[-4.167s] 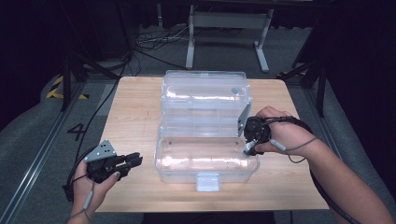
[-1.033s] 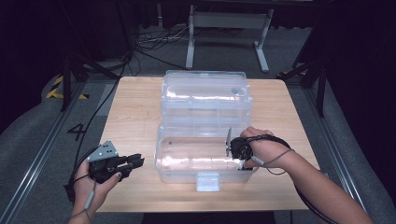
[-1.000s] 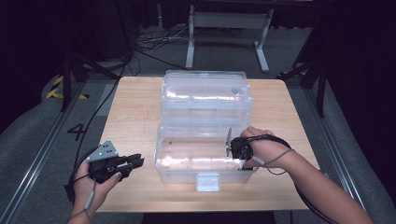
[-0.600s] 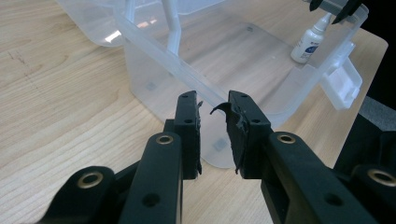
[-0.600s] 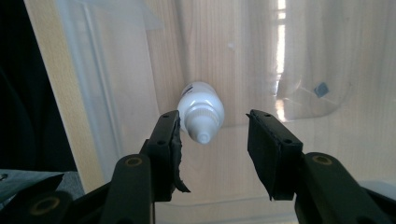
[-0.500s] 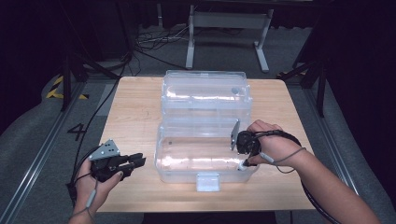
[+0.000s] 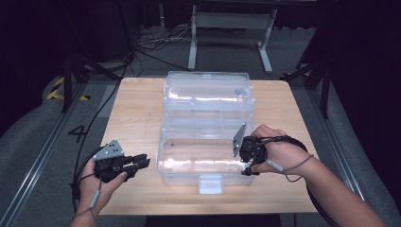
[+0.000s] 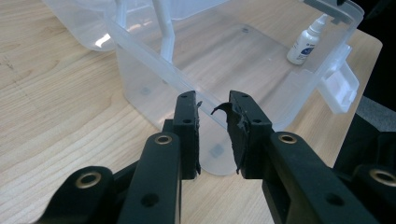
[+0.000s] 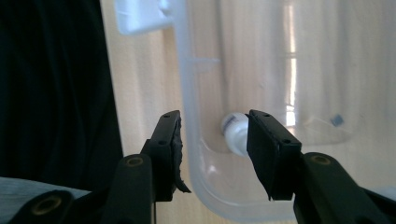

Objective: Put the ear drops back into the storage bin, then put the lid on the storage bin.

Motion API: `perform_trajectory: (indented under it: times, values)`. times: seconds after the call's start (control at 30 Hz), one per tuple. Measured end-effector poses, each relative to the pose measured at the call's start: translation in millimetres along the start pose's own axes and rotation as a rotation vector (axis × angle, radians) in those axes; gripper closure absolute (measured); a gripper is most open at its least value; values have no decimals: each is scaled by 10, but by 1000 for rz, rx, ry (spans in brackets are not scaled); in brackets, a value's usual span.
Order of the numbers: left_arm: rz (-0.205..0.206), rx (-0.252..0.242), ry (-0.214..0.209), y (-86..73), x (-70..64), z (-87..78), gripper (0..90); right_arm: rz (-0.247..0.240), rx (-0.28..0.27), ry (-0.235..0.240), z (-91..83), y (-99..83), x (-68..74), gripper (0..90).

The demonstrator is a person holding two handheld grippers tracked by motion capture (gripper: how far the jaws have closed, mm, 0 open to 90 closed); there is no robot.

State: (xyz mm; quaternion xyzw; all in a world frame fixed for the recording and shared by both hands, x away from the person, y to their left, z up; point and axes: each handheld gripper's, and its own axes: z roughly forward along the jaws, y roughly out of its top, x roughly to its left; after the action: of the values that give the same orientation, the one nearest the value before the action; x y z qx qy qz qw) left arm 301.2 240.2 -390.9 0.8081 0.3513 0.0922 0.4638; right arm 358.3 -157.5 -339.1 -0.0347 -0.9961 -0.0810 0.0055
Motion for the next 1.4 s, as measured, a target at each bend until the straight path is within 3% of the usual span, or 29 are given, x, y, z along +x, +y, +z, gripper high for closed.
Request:
perform_trajectory:
  times: [0.3, 0.6, 0.8, 1.1, 1.4]
  values:
    - [-6, -2, 0, 4, 12, 0, 730, -13, 15, 3, 212, 65, 60, 570]
    - [0, -1, -11, 51, 16, 29, 718, -12, 62, 16, 491, 67, 27, 654]
    - [17, 0, -19, 108, 18, 53, 717, -33, 64, 30, 603, 69, 41, 706]
    - [30, -5, -31, 215, 17, 89, 710, -67, 77, 7, 641, 92, 74, 859]
    - [59, 8, -42, 466, 39, 120, 701, -60, 69, -8, 645, 85, 79, 873]
